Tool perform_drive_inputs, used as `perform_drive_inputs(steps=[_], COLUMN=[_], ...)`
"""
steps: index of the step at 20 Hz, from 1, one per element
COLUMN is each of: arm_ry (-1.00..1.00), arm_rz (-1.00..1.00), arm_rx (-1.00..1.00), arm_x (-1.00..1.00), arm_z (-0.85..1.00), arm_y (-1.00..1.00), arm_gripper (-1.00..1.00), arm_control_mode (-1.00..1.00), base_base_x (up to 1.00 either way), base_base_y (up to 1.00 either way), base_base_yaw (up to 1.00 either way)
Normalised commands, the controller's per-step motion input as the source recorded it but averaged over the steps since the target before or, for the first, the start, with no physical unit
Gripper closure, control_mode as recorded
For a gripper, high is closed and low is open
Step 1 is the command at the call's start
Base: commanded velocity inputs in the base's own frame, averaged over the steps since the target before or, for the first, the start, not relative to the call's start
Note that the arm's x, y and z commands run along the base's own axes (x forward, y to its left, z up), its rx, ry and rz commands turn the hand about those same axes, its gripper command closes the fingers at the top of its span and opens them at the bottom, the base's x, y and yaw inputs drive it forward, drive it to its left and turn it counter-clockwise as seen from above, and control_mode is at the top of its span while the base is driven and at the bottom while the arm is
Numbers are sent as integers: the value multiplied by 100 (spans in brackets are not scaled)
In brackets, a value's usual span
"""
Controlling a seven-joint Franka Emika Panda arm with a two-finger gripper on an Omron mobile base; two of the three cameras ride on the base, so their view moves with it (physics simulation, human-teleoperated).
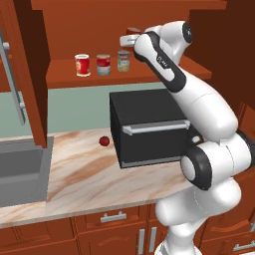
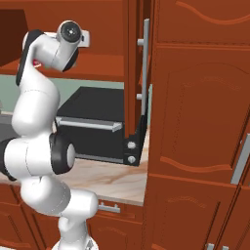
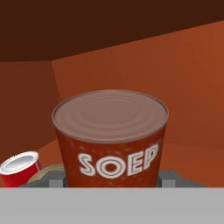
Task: Stack two cans on top of the other two cans in the cabinet.
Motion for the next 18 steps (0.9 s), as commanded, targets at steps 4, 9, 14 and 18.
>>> perform_drive_inputs(steps=[4, 9, 14, 18], arm_ry=[0, 0, 0, 0], arm_rz=[4, 3, 4, 3], arm_rx=[0, -2, -4, -5], arm_x=[12, 18, 17, 15], arm_z=[0, -5, -9, -5], arm_y=[27, 10, 0, 0], arm_gripper=[100, 100, 100, 100], arm_control_mode=[-100, -100, -100, -100], base_base_x=[0, 0, 0, 0], base_base_y=[0, 0, 0, 0], base_base_yaw=[0, 0, 0, 0])
